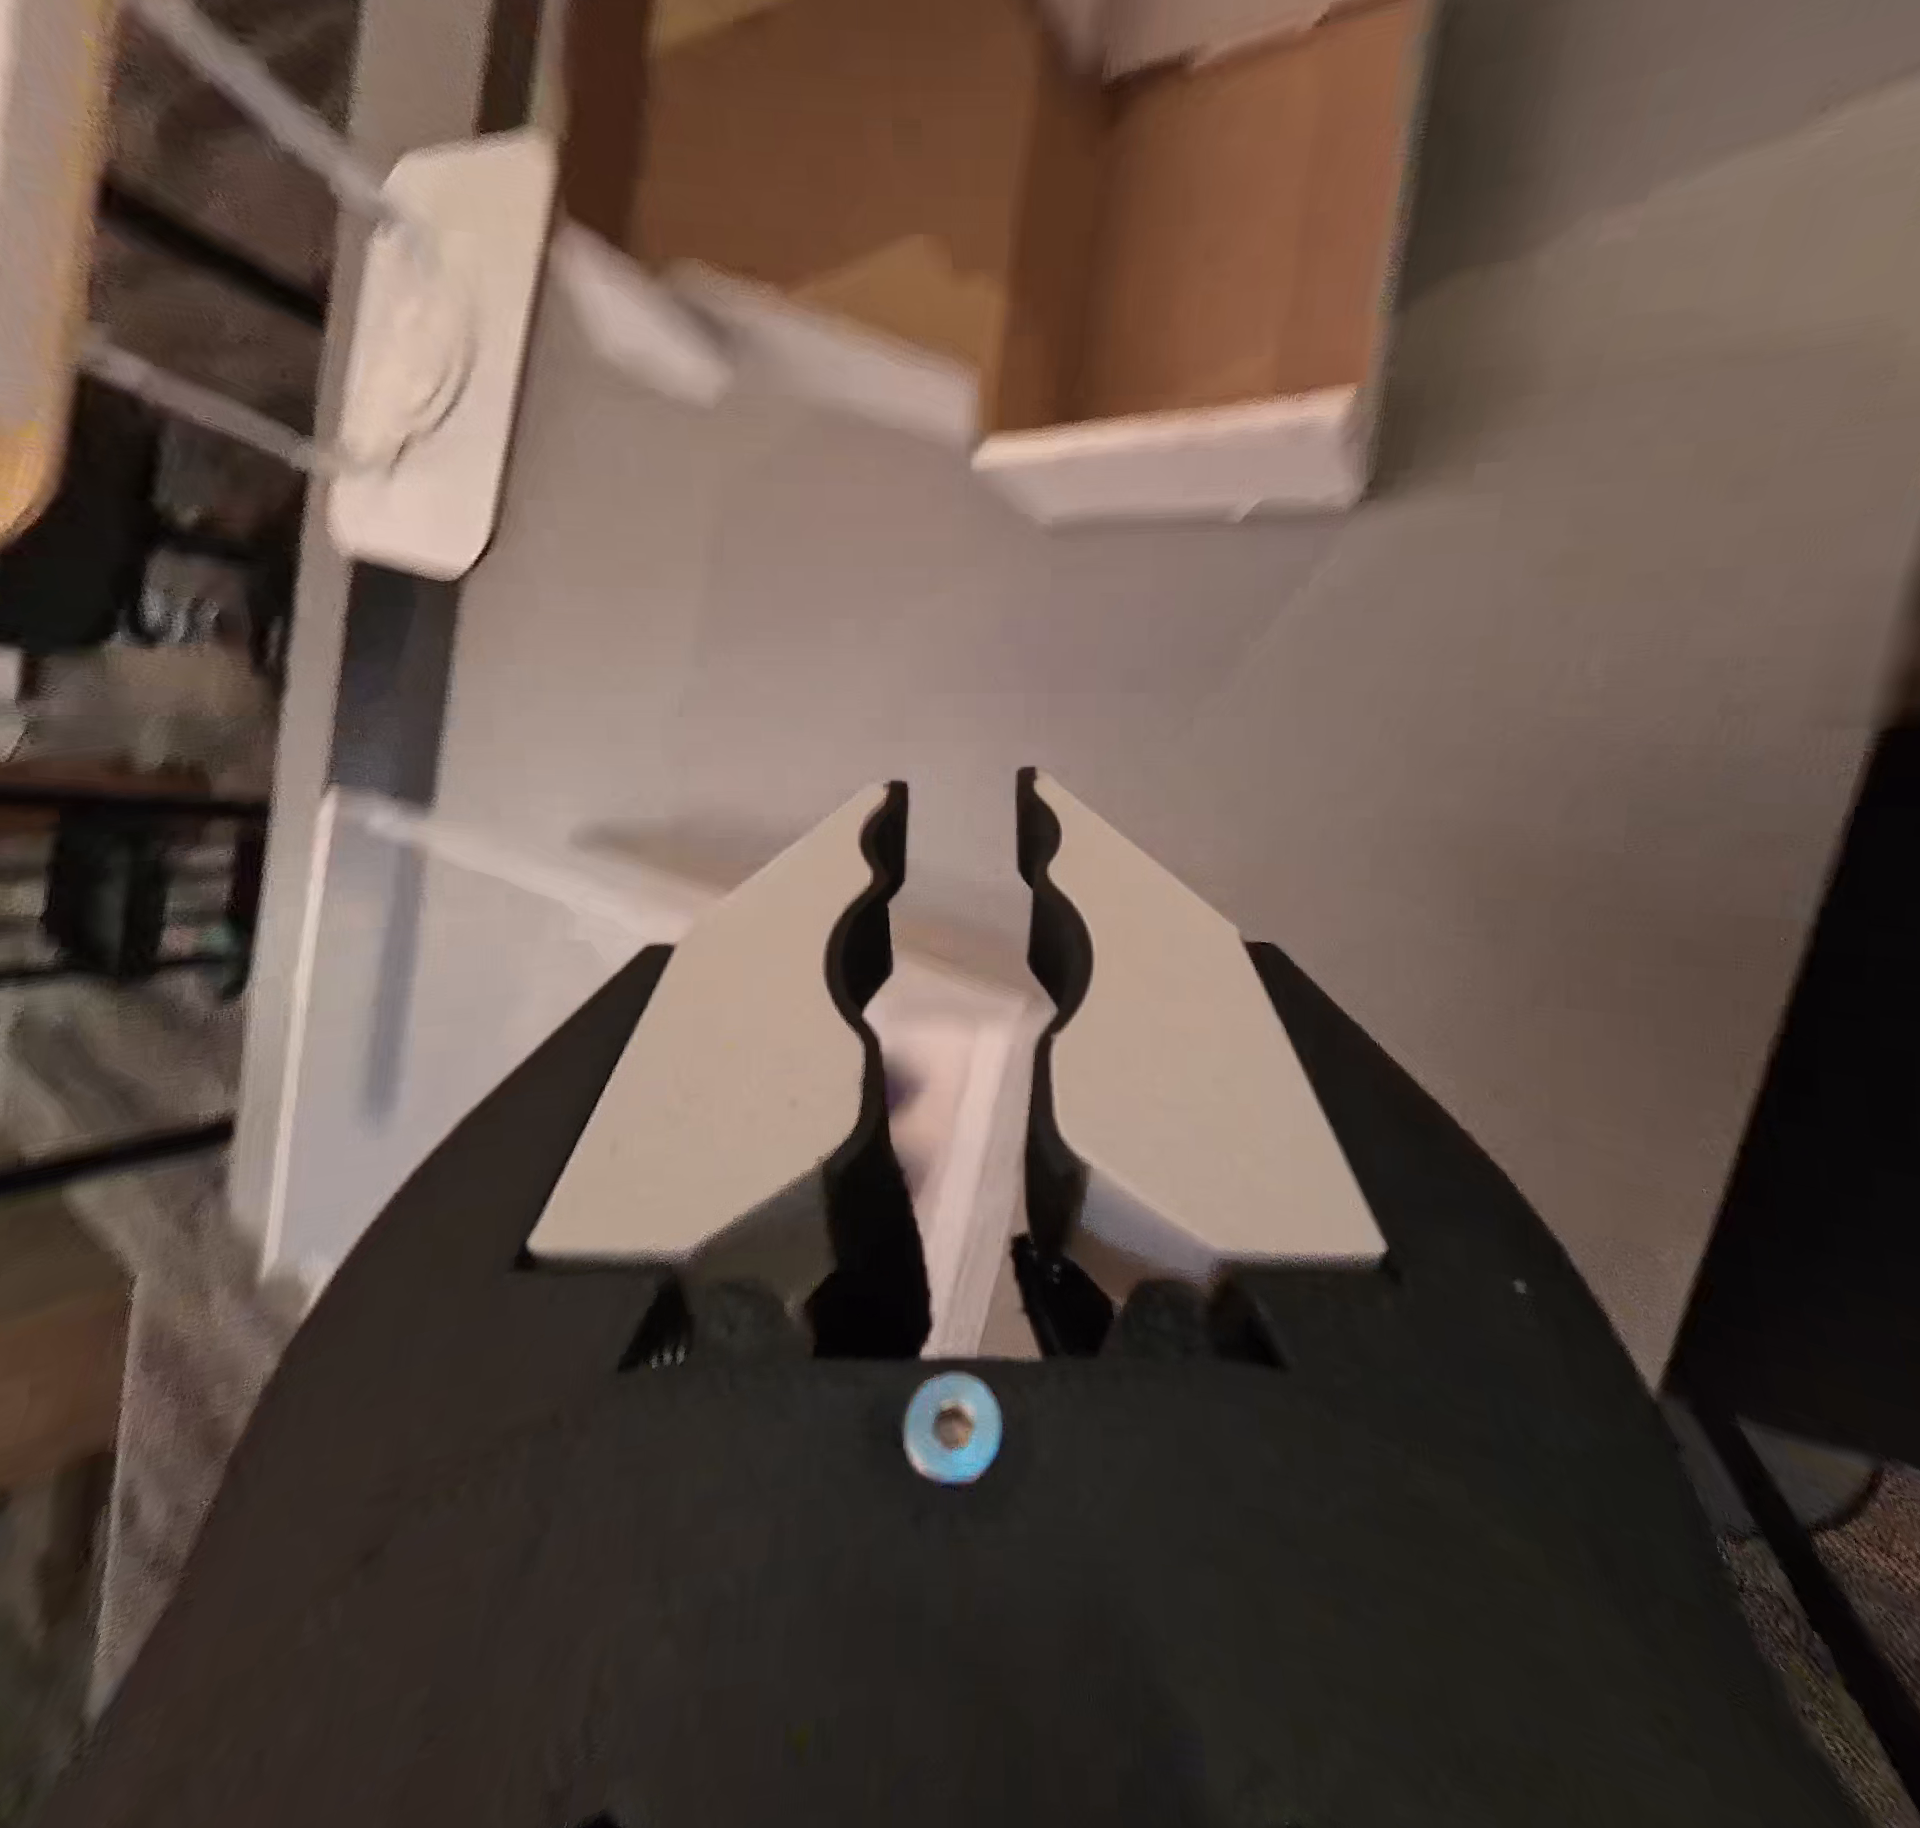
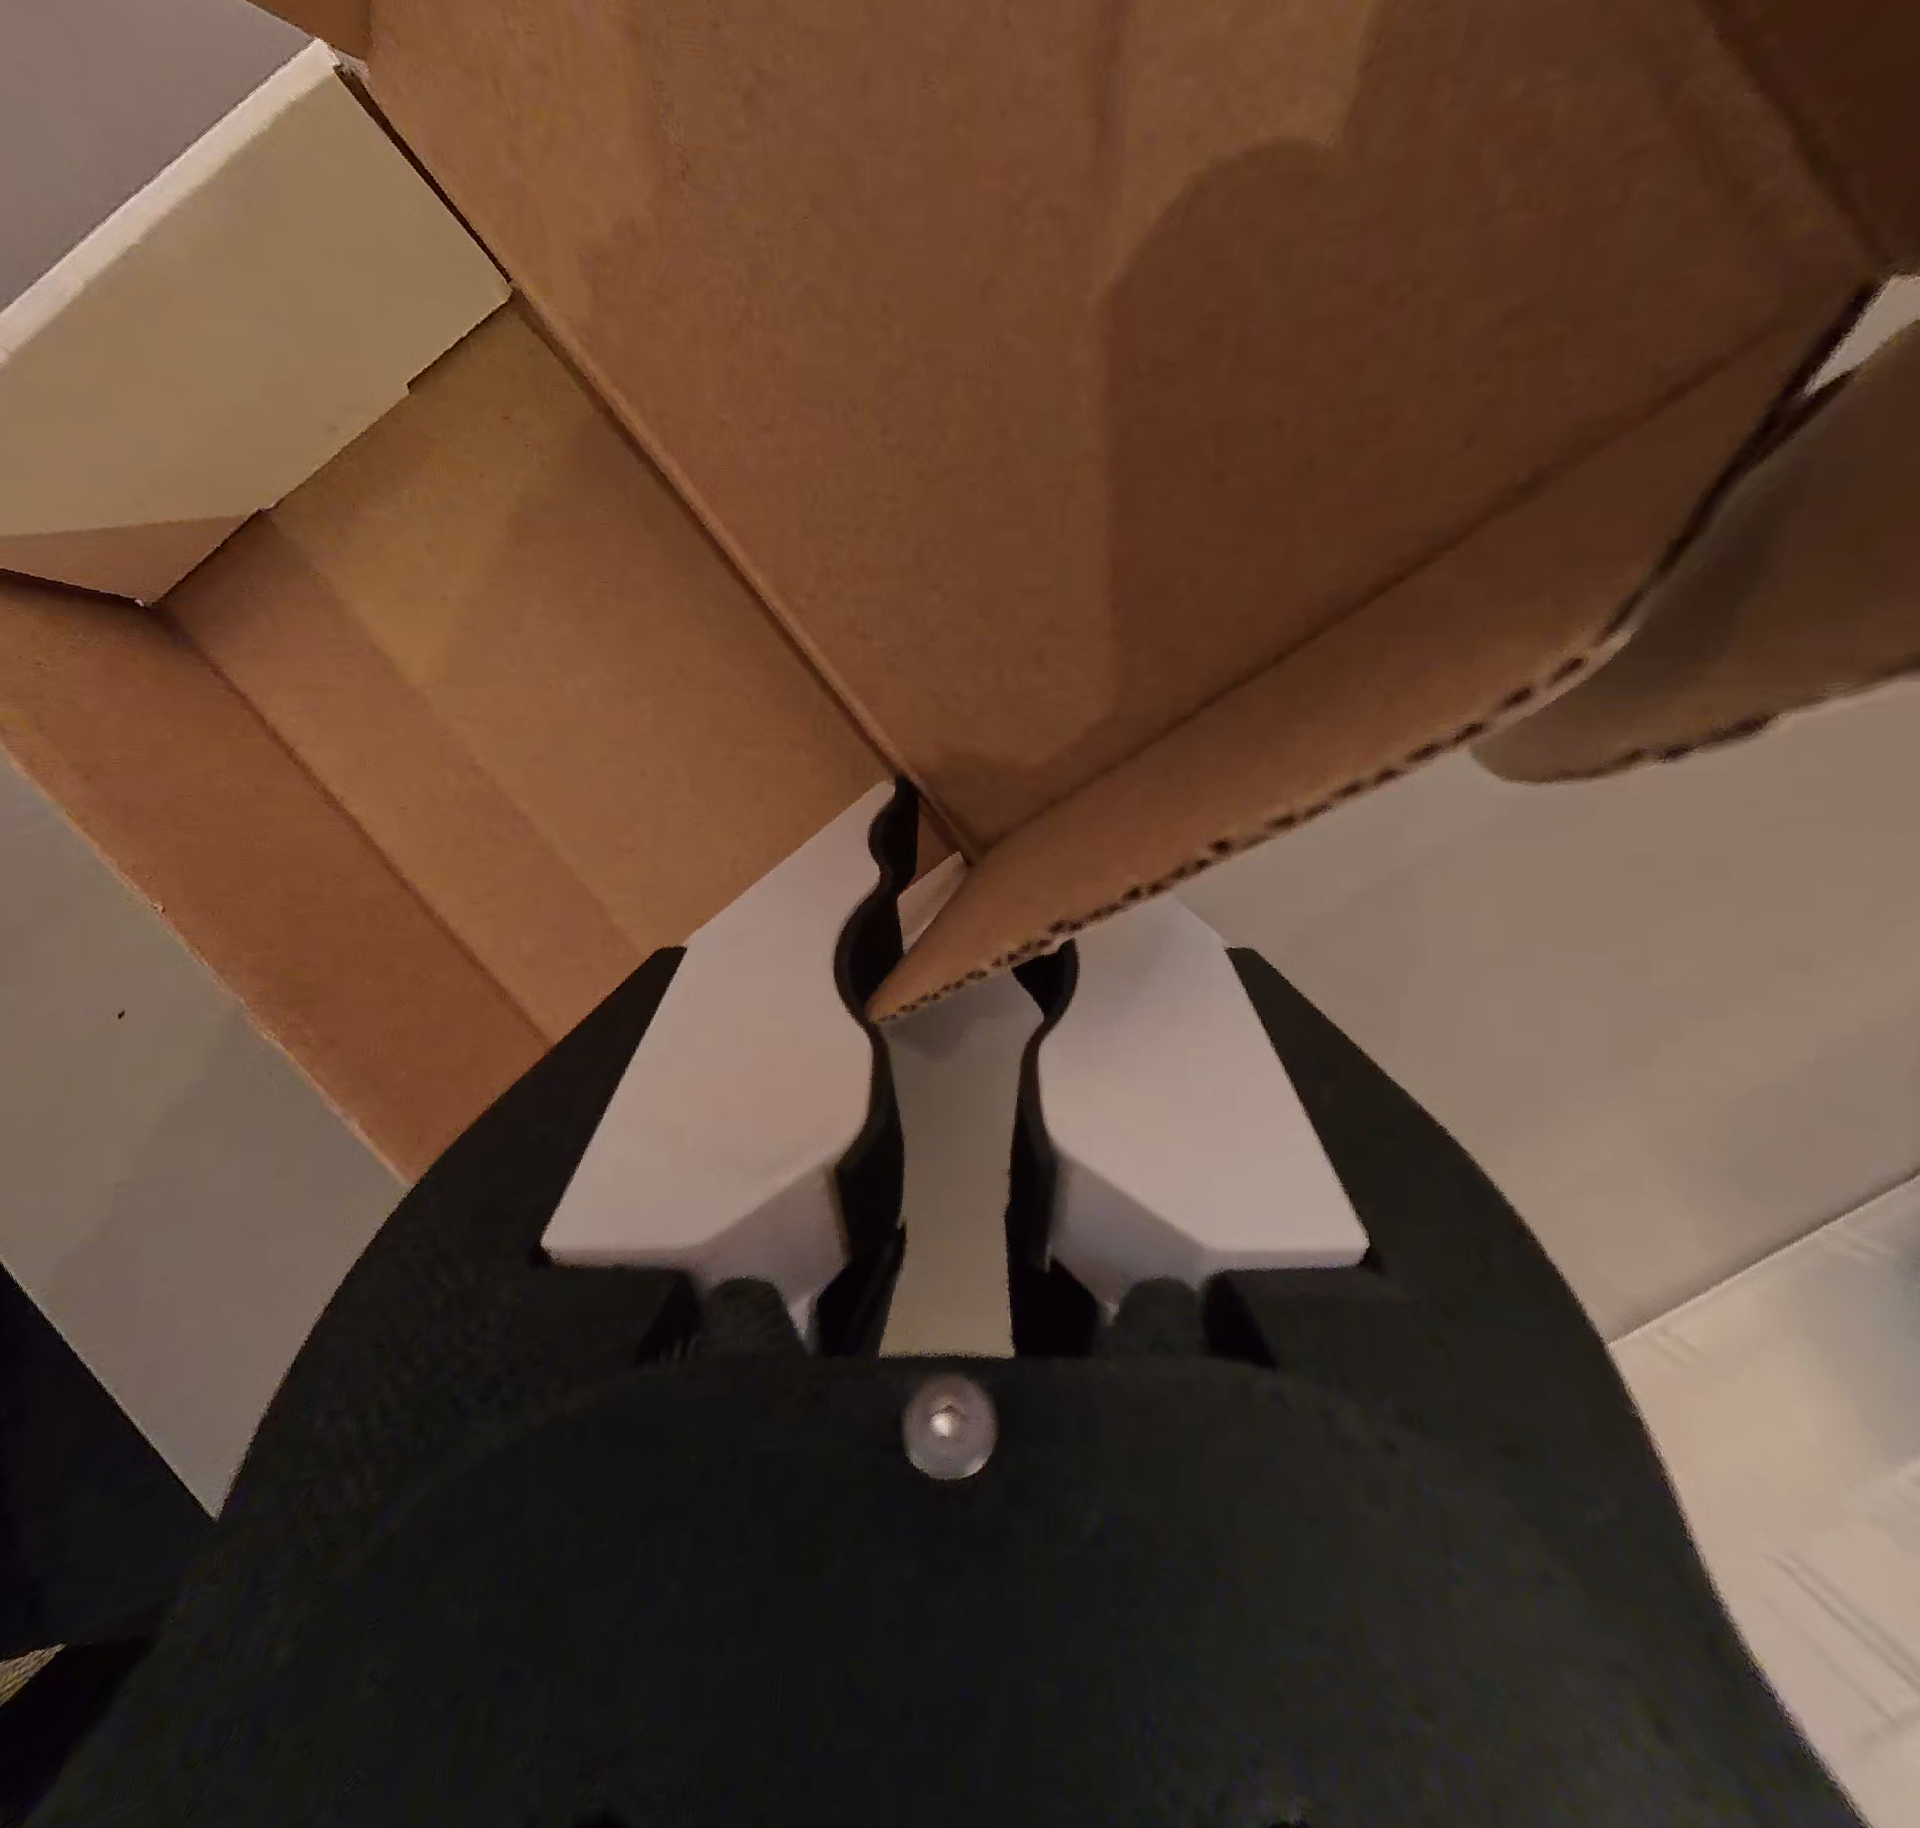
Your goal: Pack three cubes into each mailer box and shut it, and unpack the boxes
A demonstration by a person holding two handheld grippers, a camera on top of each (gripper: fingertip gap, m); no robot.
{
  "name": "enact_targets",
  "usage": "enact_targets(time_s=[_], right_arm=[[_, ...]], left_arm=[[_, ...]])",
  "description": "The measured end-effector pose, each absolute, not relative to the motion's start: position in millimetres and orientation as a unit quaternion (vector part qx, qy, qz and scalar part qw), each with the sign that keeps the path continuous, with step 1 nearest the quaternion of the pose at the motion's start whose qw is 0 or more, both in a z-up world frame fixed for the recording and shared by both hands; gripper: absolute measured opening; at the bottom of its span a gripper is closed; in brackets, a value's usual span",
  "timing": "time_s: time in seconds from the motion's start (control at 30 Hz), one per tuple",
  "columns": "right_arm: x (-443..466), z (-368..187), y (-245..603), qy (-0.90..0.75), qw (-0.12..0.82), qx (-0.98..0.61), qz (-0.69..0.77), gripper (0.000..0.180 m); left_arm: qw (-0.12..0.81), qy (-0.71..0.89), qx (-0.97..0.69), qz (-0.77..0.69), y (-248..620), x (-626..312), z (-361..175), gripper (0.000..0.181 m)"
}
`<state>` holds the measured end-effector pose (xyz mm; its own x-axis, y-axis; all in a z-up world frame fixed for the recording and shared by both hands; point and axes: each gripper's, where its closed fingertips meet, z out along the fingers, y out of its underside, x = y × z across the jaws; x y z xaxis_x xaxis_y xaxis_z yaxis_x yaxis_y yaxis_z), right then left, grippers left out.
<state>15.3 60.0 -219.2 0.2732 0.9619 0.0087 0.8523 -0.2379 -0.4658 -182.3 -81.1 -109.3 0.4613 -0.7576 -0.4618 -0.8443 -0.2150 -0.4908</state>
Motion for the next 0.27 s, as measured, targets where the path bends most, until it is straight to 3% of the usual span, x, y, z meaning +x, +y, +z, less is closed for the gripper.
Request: enact_targets(time_s=[0.13, 0.27], right_arm=[[14, -219, 60, -0.587, 0.196, -0.771, 0.151, 0.013], [14, -219, 60, -0.588, 0.195, -0.77, 0.154, 0.013]], left_arm=[[0.31, 0.464, -0.822, 0.114, -83, -279, -97, 0.014], [0.227, 0.471, -0.842, 0.128, -88, -348, -123, 0.025]])
